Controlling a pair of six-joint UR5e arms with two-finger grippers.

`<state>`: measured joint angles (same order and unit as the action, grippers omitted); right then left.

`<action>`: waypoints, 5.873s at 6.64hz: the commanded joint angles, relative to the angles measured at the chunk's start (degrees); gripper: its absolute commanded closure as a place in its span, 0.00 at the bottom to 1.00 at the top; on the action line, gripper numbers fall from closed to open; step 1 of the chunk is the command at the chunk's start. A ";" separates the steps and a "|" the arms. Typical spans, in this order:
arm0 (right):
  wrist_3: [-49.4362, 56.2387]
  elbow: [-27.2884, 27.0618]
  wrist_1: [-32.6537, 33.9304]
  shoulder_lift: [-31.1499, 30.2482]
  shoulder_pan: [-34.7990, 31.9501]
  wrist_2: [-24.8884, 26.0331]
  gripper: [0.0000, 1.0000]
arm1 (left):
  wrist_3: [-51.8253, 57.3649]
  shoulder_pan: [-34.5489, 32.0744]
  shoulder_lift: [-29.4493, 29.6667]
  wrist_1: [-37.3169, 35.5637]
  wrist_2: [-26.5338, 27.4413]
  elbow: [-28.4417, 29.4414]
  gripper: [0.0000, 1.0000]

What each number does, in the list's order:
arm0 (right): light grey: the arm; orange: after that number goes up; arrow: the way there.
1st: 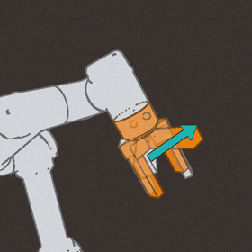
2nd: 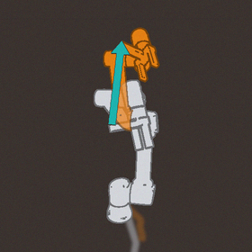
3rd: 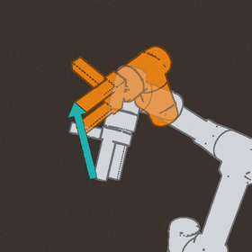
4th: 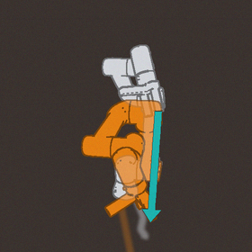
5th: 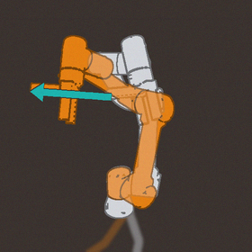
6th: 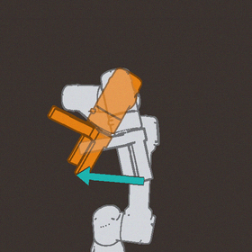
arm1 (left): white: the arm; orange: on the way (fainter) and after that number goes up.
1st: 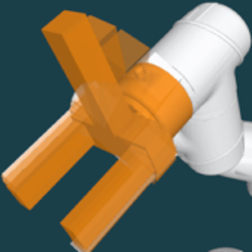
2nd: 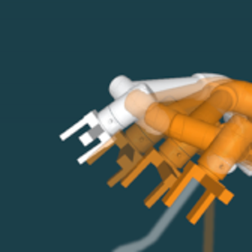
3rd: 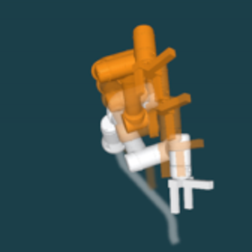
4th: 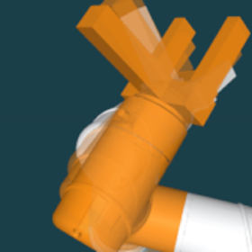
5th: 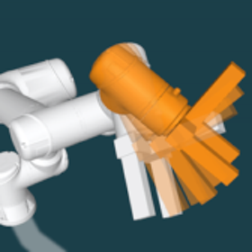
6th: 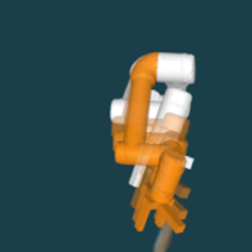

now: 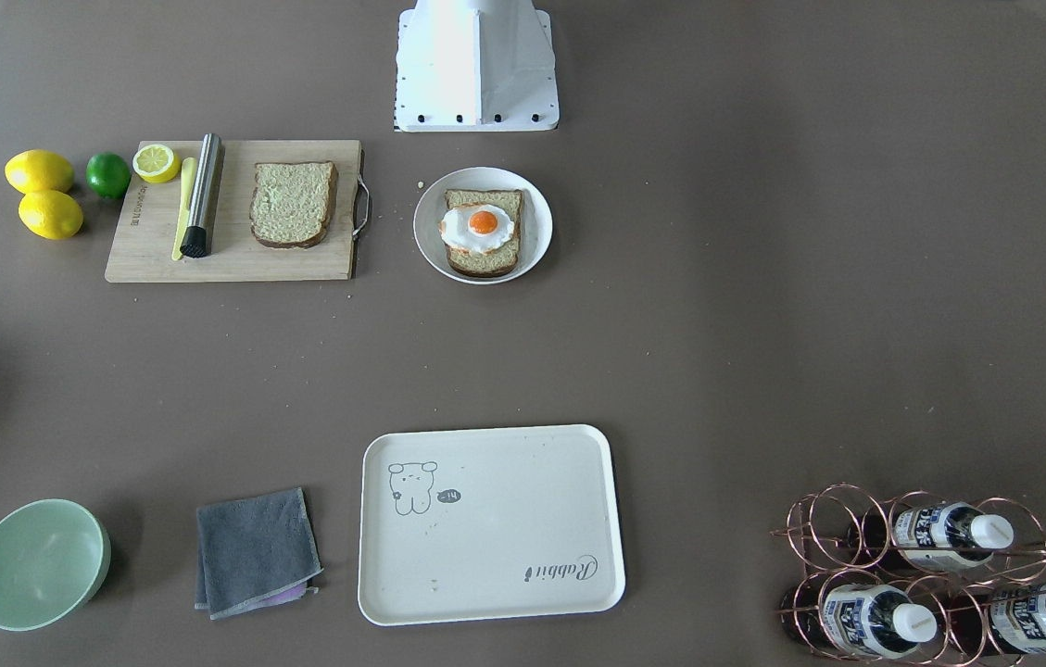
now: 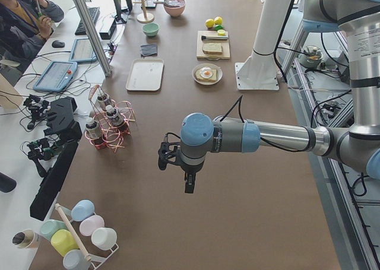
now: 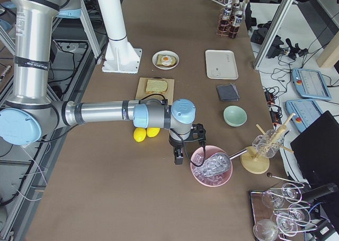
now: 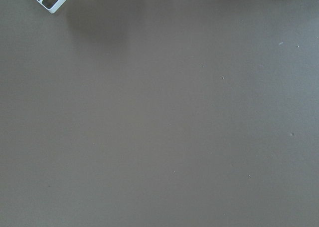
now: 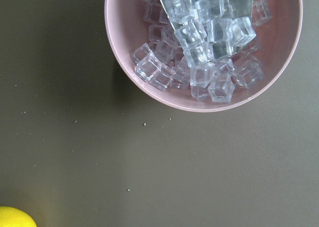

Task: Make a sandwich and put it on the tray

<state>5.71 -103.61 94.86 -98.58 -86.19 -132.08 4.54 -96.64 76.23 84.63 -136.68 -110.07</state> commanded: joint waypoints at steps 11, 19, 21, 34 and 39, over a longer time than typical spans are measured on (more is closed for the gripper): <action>-54.75 -10.37 -20.99 4.09 27.60 -2.23 0.00 | -0.49 -0.30 -7.42 12.22 -2.45 -1.64 0.02; -84.35 -14.96 -29.00 7.00 51.98 14.89 0.10 | -2.25 -0.04 -7.15 12.22 -2.45 -1.46 0.02; -85.94 -12.15 -31.31 7.78 54.80 16.92 0.10 | -2.34 -0.04 -6.46 12.22 -2.36 -0.76 0.02; -85.34 -9.24 -31.49 9.10 58.68 18.35 1.00 | -2.34 -0.12 -4.78 12.13 -2.36 -0.49 0.02; -86.04 -6.72 -39.55 16.89 53.05 10.17 1.00 | -2.34 -0.12 -4.87 12.13 -2.45 -0.49 0.02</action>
<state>-79.98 -112.40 58.01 -84.63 -33.14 -121.35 2.20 -96.77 71.38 96.77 -139.13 -110.60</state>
